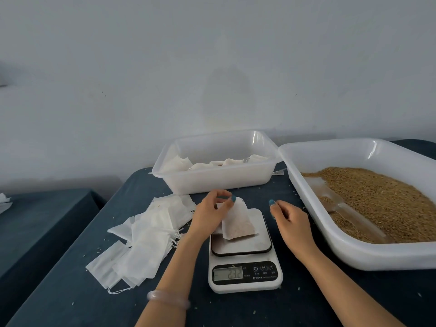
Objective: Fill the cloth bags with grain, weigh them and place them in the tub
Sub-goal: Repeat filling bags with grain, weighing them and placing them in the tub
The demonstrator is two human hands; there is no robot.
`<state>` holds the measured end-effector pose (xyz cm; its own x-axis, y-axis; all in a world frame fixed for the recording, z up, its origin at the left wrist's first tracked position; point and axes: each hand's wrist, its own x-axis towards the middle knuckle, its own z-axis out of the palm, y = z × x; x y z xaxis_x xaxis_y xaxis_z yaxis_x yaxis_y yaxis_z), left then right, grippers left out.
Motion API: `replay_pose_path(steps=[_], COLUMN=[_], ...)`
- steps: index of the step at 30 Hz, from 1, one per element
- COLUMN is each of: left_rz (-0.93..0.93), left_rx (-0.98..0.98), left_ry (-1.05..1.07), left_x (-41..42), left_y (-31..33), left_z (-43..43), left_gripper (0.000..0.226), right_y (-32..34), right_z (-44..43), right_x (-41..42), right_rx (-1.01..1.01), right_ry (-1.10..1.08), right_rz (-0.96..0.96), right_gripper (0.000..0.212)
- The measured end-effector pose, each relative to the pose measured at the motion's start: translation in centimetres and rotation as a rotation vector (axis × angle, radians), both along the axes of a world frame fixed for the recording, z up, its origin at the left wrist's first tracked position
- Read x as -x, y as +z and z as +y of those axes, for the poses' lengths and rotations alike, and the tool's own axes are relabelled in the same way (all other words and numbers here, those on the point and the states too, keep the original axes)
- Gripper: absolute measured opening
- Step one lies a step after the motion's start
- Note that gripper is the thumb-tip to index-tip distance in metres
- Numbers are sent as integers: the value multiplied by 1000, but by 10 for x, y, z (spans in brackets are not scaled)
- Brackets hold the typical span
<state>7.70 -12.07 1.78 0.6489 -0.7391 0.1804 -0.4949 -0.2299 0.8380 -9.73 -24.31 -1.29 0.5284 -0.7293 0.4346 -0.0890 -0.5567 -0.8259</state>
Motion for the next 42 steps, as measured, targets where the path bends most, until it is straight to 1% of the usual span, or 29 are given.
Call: replay_pose_path(steps=[1,2,5,8,11,15,17,19,23,27,30,37,42], left_rz=[-4,-2,25,15,-152,-348,-438,-503,-519,-525,-481,-423,-409], left_rx=[7,25,119,227,255,204,159,125,109,-97,-176,-182,-159], left_ry=[2,-5,-49,-73,60,274,319,316,268,225,134,14,27], left_x=[0,0,-2,-11,-35,-72,-89,-104,-118,-123,-126,-134,-147], left_y=[1,1,11,40,81,130,146,154,142,104,87,82,93], left_z=[0,0,3,6,1,-17,-28,-38,-49,-45,-36,-21,-4], left_gripper=[15,14,14,15,16,12,14,19,27,34,30,21,18], right_y=[0,0,0,0,-2,-3,-3,-3,-3,-4,-4,-5,-4], right_z=[0,0,1,0,-1,0,0,0,0,0,0,-2,-1], right_x=[0,0,0,-1,-1,-2,-2,-1,-2,-2,-3,-2,-2], right_rx=[-2,-5,2,14,0,-5,0,-2,14,11,26,39,34], right_ry=[0,0,2,-1,-7,-22,-17,-11,-12,-12,-19,-22,-25], right_rz=[1,0,2,5,12,25,23,12,9,7,4,27,30], right_gripper=[44,44,44,45,45,45,45,44,44,45,44,45,43])
